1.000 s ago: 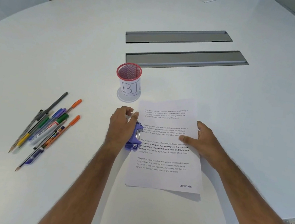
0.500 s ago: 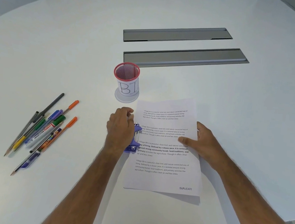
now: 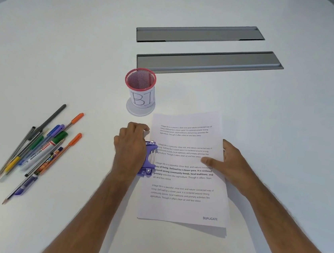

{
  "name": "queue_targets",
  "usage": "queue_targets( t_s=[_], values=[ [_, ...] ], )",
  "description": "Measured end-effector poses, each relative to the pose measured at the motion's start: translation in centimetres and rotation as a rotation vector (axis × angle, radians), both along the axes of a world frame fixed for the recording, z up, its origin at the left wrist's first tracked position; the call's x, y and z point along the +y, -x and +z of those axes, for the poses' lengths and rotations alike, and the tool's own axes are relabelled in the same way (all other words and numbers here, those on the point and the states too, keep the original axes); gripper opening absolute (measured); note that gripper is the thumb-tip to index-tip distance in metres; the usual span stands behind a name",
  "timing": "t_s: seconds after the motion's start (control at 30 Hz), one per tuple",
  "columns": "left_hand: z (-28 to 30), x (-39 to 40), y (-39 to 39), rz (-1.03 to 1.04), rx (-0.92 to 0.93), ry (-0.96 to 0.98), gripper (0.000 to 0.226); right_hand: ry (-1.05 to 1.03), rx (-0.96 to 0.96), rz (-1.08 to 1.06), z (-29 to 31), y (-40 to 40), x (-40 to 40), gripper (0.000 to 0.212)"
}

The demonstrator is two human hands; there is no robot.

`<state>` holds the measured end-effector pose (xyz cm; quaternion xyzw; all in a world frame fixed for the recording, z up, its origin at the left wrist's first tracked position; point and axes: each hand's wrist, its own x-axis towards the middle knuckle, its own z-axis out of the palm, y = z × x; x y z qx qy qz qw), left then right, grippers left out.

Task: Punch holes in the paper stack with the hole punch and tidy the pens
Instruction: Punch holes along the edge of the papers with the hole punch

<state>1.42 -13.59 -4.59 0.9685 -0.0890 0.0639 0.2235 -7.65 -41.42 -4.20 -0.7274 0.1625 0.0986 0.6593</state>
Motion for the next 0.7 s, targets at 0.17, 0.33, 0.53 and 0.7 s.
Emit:
queue_targets(
  t_s=[0.17, 0.33, 0.53, 0.7],
  values=[
    [-0.08, 0.11, 0.1, -0.013, 0.014, 0.005, 0.024, 0.002, -0.001, 0.009, 0.16, 0.06, 0.06, 0.046],
    [-0.11, 0.12, 0.25, 0.003, -0.001, 0.013, 0.025, -0.005, -0.002, 0.006, 0.53, 0.1, 0.27, 0.047],
    [-0.22, 0.06, 0.26, 0.015, -0.014, 0.016, 0.022, -0.009, -0.004, -0.004, 0.73, 0.16, 0.37, 0.047],
    [-0.26, 0.02, 0.33, 0.018, -0.017, 0.023, 0.024, 0.004, -0.007, 0.002, 0.6, 0.17, 0.32, 0.047]
  ],
)
